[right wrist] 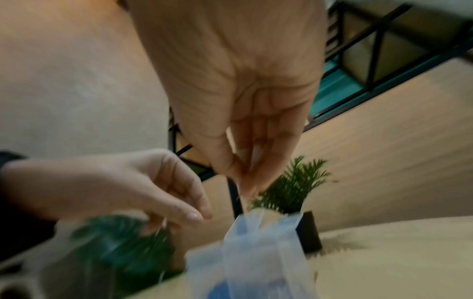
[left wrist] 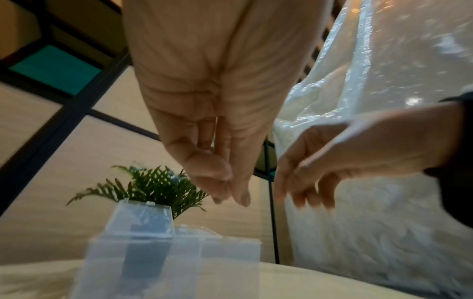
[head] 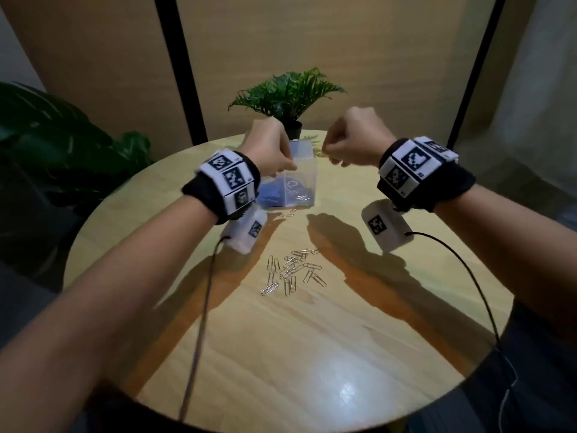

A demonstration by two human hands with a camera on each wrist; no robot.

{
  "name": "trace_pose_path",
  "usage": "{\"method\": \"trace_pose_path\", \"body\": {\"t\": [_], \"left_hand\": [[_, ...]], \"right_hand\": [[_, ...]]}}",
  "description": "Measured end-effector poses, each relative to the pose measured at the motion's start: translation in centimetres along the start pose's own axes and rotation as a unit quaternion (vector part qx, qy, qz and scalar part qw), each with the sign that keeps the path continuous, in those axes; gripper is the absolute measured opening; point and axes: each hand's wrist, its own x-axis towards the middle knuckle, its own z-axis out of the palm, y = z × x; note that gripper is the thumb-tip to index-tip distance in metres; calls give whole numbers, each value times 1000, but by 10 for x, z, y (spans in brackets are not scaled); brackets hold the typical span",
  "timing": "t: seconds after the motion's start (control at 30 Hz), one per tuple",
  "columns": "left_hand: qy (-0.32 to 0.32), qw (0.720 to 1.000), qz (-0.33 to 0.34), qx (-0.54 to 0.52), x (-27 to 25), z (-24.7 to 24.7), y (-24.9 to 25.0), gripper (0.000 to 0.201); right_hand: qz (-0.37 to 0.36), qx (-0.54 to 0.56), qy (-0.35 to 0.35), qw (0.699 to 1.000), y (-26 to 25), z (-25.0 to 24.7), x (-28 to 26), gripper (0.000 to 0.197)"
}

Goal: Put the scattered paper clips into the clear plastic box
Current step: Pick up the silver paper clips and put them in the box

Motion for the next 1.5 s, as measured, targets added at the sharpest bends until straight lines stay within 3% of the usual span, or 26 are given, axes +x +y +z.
{"method": "trace_pose_path", "body": {"t": [0.1,0.2,0.3,0.6,0.67,0.73,0.83,0.87,1.0,1.1,1.17,1.23,1.3,1.5], "left_hand": [[-117,993,9,19,-36,-15,-17,19],[-272,960,-30,58,-68,-15,-32,30],[-344,931,-22,120,-91,-1,-34,43],[-295,955,-34,16,-98,29,-20,36],[-268,962,-40,22,-96,24,-21,38],[-248,966,-41,62,-95,17,-23,54],[-288,948,-45,125,-98,12,-26,80],[-303,944,-40,123,-100,14,-26,78],[-298,952,-8,73,-103,29,-21,48],[-281,959,-22,39,-97,32,-19,39],[-265,963,-30,43,-90,29,-22,48],[-252,962,-6,102,-84,25,-26,71],[-266,956,15,126,-81,24,-28,84],[-284,953,75,71,-95,20,-28,49]], "right_hand": [[-118,-118,-207,964,-12,24,-25,29],[-159,-233,-278,918,-14,58,-25,46],[-155,-276,-306,898,-18,77,-23,39],[-263,-248,-331,872,-27,62,-86,31],[-244,-213,-328,887,-24,50,-95,34],[-197,-201,-300,912,-18,39,-97,38],[-114,-222,-307,918,-11,32,-100,61],[-98,-209,-308,923,-11,34,-102,61],[-85,-111,-268,953,-19,54,-107,30],[-90,-99,-254,958,-28,61,-102,28],[-80,-111,-231,963,-24,56,-95,32],[-61,-131,-217,965,-17,51,-88,36],[-62,-156,-235,958,-14,50,-89,35],[-134,-138,-240,951,-24,55,-105,29]]}}
